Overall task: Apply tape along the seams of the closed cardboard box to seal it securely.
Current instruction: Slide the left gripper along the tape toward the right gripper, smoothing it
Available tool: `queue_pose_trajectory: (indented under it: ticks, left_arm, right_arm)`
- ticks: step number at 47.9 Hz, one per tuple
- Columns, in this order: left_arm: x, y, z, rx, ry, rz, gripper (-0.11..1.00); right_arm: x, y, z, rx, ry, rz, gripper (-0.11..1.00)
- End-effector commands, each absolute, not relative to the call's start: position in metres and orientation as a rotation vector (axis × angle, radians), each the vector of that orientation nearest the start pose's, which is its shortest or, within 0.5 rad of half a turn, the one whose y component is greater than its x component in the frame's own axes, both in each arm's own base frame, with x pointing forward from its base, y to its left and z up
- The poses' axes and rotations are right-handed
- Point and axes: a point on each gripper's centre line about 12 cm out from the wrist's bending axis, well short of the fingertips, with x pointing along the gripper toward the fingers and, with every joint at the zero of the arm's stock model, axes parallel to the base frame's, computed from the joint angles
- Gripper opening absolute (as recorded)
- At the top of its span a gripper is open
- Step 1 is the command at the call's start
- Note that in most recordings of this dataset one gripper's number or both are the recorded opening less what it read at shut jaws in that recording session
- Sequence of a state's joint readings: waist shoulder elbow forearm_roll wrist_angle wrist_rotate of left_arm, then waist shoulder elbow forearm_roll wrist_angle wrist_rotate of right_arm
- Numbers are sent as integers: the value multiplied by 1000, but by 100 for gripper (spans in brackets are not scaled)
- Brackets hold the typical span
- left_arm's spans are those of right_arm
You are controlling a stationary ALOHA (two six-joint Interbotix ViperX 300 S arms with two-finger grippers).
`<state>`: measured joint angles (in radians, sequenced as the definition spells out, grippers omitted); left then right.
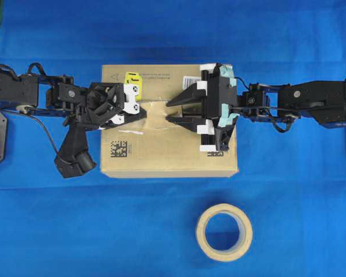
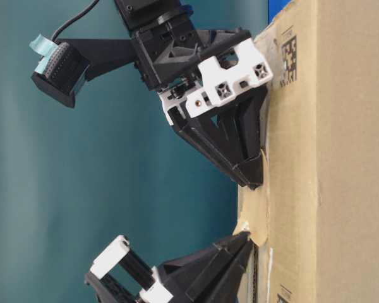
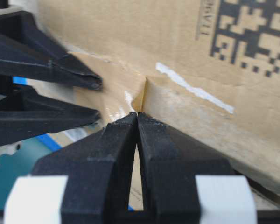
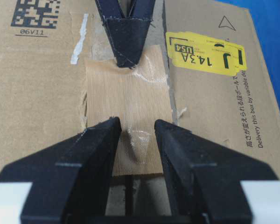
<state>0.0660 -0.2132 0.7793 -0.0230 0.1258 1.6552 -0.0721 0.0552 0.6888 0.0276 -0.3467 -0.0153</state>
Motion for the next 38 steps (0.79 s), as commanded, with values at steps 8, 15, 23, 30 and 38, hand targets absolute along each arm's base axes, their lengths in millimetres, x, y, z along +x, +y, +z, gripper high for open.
queue_pose_trajectory:
  ticks: [8, 15, 23, 30, 38]
  left_arm:
    - [339, 24, 207, 1537, 562, -489, 1]
    - [340, 25, 209, 1537, 558, -481, 15]
    - [340, 25, 210, 1540, 556, -478, 58]
    - [342, 26, 213, 1537, 560, -479, 70]
    - [339, 26, 213, 1513, 608, -529, 67]
  right_arm:
    - [408, -31, 185, 26, 363, -87, 45]
    - [408, -32, 184, 26, 362, -89, 45]
    - [408, -32, 185, 26, 362, -89, 45]
    - [407, -32, 183, 29, 368, -90, 45]
    - [405, -32, 182, 29, 371, -90, 45]
